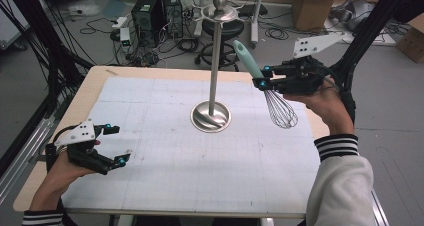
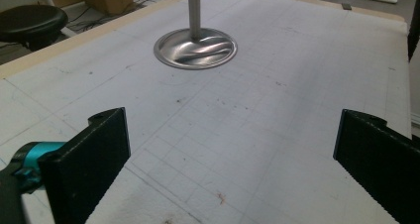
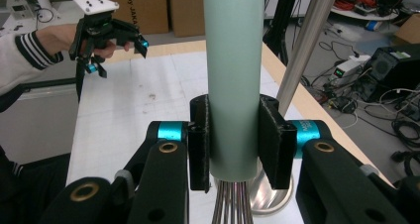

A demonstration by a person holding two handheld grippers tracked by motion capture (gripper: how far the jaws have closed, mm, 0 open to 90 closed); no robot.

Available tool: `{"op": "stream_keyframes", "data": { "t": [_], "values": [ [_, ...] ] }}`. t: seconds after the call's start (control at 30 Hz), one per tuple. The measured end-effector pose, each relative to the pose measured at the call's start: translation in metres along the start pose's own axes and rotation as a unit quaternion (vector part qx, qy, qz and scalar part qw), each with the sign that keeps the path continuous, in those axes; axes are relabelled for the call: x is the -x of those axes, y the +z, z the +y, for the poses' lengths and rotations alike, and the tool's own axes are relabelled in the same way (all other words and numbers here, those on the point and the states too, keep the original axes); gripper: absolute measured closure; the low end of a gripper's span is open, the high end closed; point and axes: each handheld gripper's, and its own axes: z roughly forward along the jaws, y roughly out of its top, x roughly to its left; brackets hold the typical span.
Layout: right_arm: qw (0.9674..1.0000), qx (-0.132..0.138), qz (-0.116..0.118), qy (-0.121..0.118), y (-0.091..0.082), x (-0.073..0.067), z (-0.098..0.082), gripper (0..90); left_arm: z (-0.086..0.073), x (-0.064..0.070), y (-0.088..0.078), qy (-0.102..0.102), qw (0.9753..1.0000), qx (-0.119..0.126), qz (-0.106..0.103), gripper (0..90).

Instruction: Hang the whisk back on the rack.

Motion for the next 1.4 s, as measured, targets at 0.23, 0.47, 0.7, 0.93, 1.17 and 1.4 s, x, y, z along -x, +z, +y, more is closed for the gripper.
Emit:
{"op": "stream_keyframes", "data": {
  "t": [0.23,0.47,0.7,0.93,1.17,1.4],
  "values": [
    [0.9999,0.01,-0.006,-0.007,0.007,0.001,0.013,69.3,0.0,0.0,-0.001,-0.001,1.0,0.001,0.001,1.7],
    [0.9999,0.012,-0.006,-0.009,0.014,0.002,0.022,69.3,0.0,0.0,0.0,-0.003,1.0,0.001,-0.001,1.7],
    [0.9999,0.011,-0.012,-0.003,0.018,0.004,0.028,69.3,0.0,0.0,-0.001,-0.003,1.0,0.003,-0.001,1.7],
    [0.9997,0.012,-0.02,-0.003,0.023,0.008,0.029,69.3,0.0,0.0,-0.002,-0.001,1.0,0.004,-0.003,1.7],
    [0.9996,0.009,-0.028,-0.002,0.028,0.011,0.029,69.3,0.0,0.0,-0.002,-0.002,1.0,0.008,-0.003,1.7],
    [0.9994,0.004,-0.034,0.006,0.032,0.014,0.028,69.3,0.001,0.0,-0.003,-0.002,1.0,0.009,-0.004,1.7]
  ]
}}
